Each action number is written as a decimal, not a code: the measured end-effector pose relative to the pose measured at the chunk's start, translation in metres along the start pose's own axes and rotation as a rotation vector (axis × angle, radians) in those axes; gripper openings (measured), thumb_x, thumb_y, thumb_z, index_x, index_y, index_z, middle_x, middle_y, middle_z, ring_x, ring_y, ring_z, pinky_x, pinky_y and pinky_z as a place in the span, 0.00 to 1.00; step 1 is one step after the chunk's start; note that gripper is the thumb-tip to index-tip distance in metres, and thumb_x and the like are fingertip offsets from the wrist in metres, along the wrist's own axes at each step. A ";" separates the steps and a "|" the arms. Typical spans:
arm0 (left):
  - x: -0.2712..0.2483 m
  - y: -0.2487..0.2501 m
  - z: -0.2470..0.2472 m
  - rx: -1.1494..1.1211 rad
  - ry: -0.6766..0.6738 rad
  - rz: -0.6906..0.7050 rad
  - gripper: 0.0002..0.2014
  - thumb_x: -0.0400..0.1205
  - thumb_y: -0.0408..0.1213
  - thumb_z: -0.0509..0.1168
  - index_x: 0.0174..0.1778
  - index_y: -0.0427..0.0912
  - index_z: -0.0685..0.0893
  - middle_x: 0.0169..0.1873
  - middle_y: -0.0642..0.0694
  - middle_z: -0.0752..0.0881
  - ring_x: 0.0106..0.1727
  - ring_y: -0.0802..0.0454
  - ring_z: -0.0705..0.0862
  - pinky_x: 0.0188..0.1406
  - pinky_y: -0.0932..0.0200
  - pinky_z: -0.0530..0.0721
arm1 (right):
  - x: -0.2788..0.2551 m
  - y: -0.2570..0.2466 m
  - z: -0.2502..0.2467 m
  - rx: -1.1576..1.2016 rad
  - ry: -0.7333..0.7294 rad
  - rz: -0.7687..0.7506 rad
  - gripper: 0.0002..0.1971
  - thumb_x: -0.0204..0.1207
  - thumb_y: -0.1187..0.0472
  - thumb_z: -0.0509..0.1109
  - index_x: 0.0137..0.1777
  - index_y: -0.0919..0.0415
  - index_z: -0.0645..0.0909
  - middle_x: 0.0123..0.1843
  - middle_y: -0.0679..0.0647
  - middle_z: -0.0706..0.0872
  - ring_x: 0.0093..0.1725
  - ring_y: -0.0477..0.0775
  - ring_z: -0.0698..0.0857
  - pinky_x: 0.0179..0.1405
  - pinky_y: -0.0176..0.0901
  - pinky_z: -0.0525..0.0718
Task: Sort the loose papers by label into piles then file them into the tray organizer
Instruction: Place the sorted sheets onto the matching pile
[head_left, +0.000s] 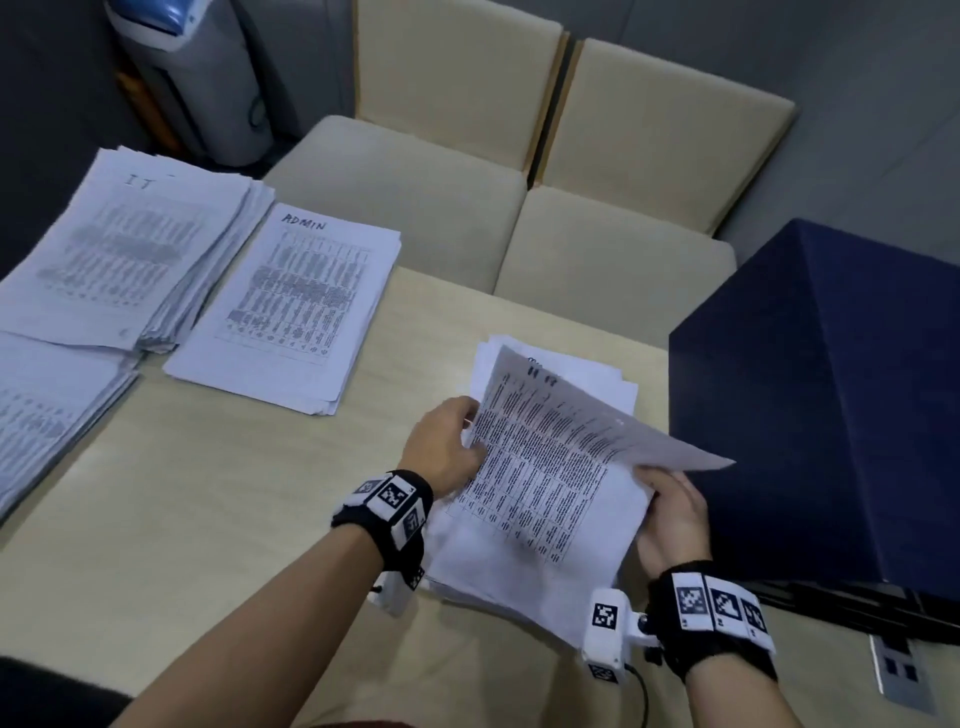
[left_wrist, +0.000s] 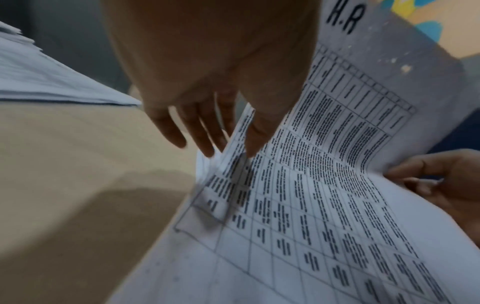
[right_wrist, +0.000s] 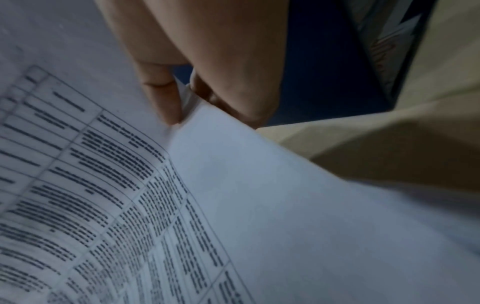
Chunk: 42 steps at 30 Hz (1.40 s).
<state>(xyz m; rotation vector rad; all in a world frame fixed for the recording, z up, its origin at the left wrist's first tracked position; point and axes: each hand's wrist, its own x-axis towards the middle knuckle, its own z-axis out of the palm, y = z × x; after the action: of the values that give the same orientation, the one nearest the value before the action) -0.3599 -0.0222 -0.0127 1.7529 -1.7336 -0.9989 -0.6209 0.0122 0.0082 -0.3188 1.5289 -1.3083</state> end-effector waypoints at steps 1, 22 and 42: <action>-0.003 0.000 -0.009 -0.112 -0.046 -0.017 0.14 0.80 0.41 0.71 0.60 0.41 0.84 0.53 0.47 0.88 0.52 0.49 0.87 0.54 0.50 0.86 | -0.002 -0.001 0.007 0.021 -0.044 0.009 0.12 0.76 0.78 0.66 0.55 0.68 0.84 0.51 0.67 0.89 0.47 0.61 0.88 0.51 0.52 0.86; -0.143 -0.257 -0.318 -0.301 0.528 -0.541 0.11 0.83 0.47 0.69 0.45 0.42 0.88 0.38 0.39 0.91 0.41 0.40 0.90 0.46 0.44 0.88 | -0.100 0.143 0.197 -0.837 -0.478 0.134 0.08 0.80 0.68 0.74 0.57 0.66 0.88 0.55 0.60 0.91 0.57 0.57 0.86 0.56 0.44 0.78; -0.152 -0.375 -0.418 0.616 0.480 -0.811 0.19 0.79 0.41 0.69 0.61 0.36 0.75 0.61 0.36 0.78 0.63 0.36 0.78 0.62 0.39 0.75 | -0.114 0.141 0.239 -1.130 -0.396 -0.021 0.03 0.79 0.68 0.75 0.46 0.64 0.90 0.51 0.65 0.92 0.49 0.62 0.87 0.46 0.49 0.82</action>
<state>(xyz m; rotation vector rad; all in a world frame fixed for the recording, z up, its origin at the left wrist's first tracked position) 0.2101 0.0936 -0.0162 2.9100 -1.0604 -0.2161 -0.3220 0.0151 -0.0155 -1.2147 1.7586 -0.2254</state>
